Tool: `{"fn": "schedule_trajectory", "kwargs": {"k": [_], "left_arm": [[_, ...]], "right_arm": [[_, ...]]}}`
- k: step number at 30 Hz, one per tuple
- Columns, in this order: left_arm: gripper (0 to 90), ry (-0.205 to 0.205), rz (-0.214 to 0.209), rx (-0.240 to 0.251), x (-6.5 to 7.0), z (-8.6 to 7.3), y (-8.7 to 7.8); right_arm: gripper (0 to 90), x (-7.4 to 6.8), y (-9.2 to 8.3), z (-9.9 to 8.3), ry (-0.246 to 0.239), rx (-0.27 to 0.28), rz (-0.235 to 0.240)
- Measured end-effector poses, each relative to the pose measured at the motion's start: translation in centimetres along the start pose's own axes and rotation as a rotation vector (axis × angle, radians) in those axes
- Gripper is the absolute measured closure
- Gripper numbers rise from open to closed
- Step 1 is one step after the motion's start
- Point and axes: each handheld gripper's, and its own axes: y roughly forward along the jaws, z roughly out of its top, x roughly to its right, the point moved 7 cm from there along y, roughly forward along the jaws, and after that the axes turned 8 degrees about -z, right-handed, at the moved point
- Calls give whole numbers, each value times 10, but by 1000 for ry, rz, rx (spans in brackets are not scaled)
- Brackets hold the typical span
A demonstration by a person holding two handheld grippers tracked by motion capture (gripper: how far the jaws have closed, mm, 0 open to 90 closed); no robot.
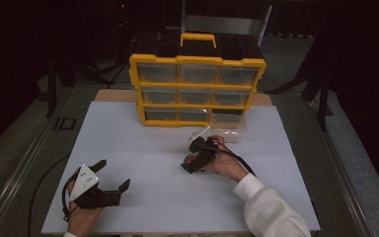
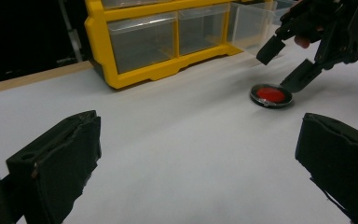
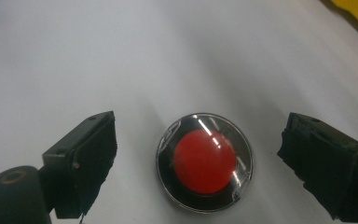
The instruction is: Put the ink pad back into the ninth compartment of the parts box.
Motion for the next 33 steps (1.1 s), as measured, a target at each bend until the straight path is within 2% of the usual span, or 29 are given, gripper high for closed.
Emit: {"fn": "schedule_trajectory", "kwargs": {"k": [21,33], "left_arm": [[4,-2,1,1,0,0,0],[4,-5,-1,1,0,0,1]], "right_arm": [[111,1,13,-7,13,-52,-4],[125,-2,19,-14,-2,-97,0]]}}
